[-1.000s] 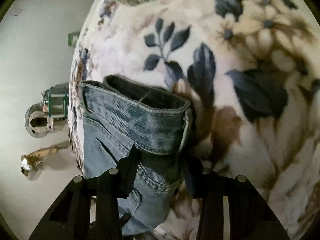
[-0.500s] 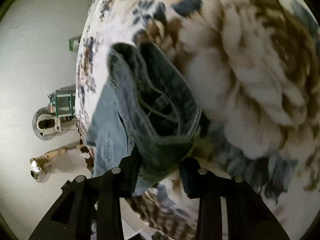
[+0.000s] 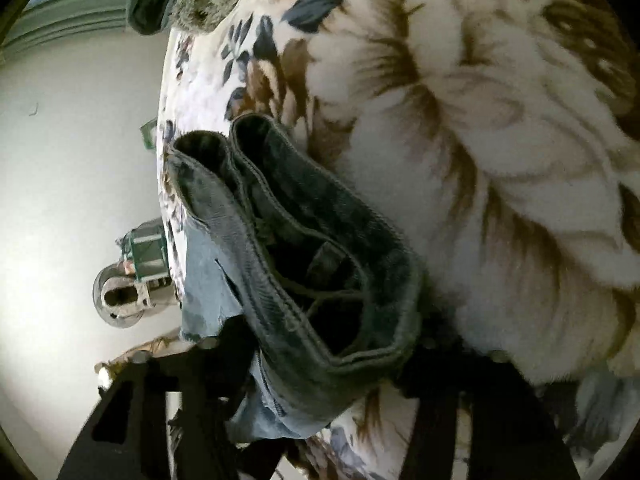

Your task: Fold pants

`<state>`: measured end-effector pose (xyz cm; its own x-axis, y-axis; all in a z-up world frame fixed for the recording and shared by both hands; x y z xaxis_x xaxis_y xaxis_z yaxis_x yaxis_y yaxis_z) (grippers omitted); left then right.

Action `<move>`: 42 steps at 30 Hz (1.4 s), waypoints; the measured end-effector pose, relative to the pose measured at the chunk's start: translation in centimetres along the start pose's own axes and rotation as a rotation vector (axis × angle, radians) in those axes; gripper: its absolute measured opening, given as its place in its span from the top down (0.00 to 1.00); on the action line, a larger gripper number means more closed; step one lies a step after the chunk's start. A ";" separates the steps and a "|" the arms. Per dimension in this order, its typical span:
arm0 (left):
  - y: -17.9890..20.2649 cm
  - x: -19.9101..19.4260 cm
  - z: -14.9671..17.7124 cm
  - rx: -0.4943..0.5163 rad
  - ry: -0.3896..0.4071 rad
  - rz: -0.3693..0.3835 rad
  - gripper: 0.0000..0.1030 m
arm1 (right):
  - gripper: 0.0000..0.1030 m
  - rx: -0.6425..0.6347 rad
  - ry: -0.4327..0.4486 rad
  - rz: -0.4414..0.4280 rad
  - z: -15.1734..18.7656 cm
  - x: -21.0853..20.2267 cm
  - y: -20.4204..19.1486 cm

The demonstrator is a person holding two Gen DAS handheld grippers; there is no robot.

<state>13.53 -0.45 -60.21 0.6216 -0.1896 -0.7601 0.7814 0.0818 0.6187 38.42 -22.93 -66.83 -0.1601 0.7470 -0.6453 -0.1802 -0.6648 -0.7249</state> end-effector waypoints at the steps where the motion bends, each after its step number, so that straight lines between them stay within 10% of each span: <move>1: 1.0 -0.7 0.3 0.034 0.010 -0.016 0.78 | 0.59 0.001 0.008 0.008 0.3 -0.1 -0.2; 15: 19.5 -7.6 -3.5 0.333 -0.027 0.017 0.80 | 0.69 0.030 0.114 -0.083 0.1 -9.6 -13.7; 29: 54.8 8.5 -4.7 0.703 -0.233 0.306 0.80 | 0.69 0.018 0.601 -0.215 -16.7 -27.9 -25.6; 37: 52.0 24.6 -4.4 0.824 -0.345 0.095 0.79 | 0.69 0.146 0.668 -0.117 -25.3 -25.6 -15.4; 42: 48.4 26.9 -5.3 0.837 -0.376 0.049 0.78 | 0.69 0.219 0.665 -0.109 -25.3 -22.8 -10.0</move>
<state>68.42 3.61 -51.77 0.4792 -0.5226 -0.7051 0.3685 -0.6093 0.7021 68.47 -33.35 -50.98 0.4841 0.6046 -0.6326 -0.3633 -0.5188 -0.7739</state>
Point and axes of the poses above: each gripper's, at about its wrist camera, not at the fingertips, and x roughly the way its jaws point, y to its right, z to its underside, the point moved 1 cm from there along x, roughly the way its jaws point, and after that the axes turned 6 degrees about -y, right-handed, at the moved point
